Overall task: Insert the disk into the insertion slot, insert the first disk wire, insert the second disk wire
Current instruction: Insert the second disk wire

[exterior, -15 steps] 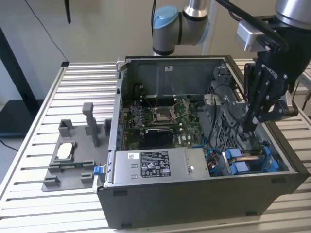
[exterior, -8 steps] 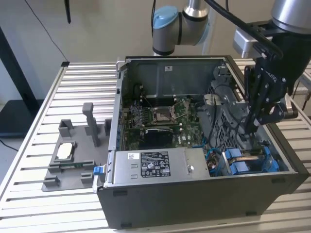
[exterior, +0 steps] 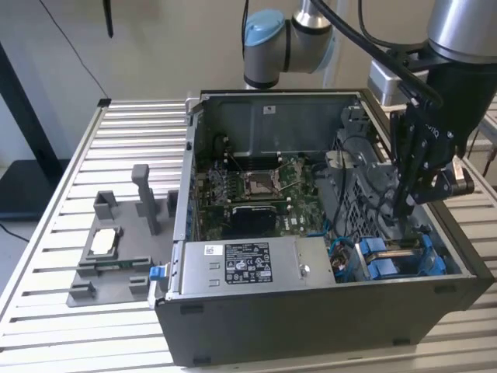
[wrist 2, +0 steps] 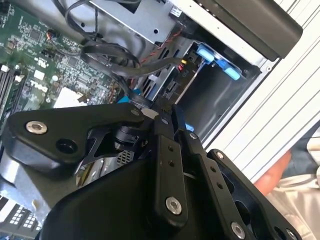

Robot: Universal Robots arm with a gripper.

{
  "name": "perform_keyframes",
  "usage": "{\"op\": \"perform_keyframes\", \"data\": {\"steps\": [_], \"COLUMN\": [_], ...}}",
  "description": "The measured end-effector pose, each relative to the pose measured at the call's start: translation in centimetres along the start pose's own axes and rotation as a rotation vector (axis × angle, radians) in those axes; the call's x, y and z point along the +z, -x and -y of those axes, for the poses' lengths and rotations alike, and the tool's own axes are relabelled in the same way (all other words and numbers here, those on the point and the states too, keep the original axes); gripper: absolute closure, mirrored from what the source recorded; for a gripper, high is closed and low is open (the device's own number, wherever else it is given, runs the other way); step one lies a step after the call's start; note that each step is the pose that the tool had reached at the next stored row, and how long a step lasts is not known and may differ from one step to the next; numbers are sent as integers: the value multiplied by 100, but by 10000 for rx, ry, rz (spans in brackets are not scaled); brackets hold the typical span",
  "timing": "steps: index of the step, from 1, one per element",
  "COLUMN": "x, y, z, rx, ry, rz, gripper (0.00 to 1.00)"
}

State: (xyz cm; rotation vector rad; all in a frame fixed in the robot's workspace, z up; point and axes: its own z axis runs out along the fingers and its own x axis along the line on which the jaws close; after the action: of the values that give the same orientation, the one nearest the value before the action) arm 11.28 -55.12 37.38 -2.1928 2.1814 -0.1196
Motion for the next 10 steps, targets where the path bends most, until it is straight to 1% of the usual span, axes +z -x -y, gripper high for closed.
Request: {"op": "perform_keyframes", "data": {"steps": [5,7,9,10], "x": [56,77,98,105], "y": [-22,-26,-29,-31], "z": [-18,-23,-29,-30], "rx": [4,6,8,9], "ry": [-204,-296,-376,-403], "rz": [-1,-2,-1,-2], "gripper": [84,84,84,84]}}
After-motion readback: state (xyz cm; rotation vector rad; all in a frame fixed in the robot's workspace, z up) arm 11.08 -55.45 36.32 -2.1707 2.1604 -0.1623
